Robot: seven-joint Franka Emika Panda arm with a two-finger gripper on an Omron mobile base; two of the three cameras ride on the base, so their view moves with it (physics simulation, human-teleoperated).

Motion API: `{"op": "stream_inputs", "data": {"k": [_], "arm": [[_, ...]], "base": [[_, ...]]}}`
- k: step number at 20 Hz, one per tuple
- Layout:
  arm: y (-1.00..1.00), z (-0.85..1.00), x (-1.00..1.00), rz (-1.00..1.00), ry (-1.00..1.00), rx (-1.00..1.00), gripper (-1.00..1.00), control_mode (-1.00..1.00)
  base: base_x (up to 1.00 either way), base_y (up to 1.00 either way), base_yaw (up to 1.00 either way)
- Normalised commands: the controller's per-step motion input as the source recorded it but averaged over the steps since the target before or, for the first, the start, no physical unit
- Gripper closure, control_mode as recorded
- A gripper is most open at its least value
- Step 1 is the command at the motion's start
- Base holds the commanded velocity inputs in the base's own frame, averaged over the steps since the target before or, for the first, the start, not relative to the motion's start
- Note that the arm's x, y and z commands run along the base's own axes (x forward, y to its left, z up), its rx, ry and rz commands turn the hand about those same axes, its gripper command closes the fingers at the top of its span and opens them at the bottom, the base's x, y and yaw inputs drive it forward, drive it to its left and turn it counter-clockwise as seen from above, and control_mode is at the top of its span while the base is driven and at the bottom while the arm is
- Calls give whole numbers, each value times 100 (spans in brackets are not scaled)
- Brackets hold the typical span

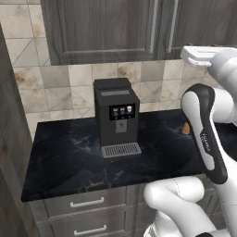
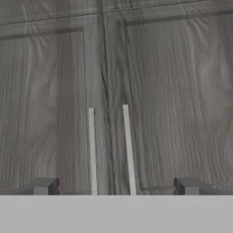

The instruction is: Pick the sponge and spray from the cabinet and place them on the counter.

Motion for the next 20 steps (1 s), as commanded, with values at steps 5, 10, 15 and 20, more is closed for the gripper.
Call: {"op": "stream_inputs", "data": {"k": [5,10,15,20], "arm": [[-9,0,25,0,0,0,-100,-100],[-7,0,23,1,-2,-3,-100,-100],[0,0,25,0,0,-1,-100,-100],[0,-1,21,0,0,0,-100,-100]], "base": [[0,0,0],[0,0,0],[0,0,0],[0,0,0]]}}
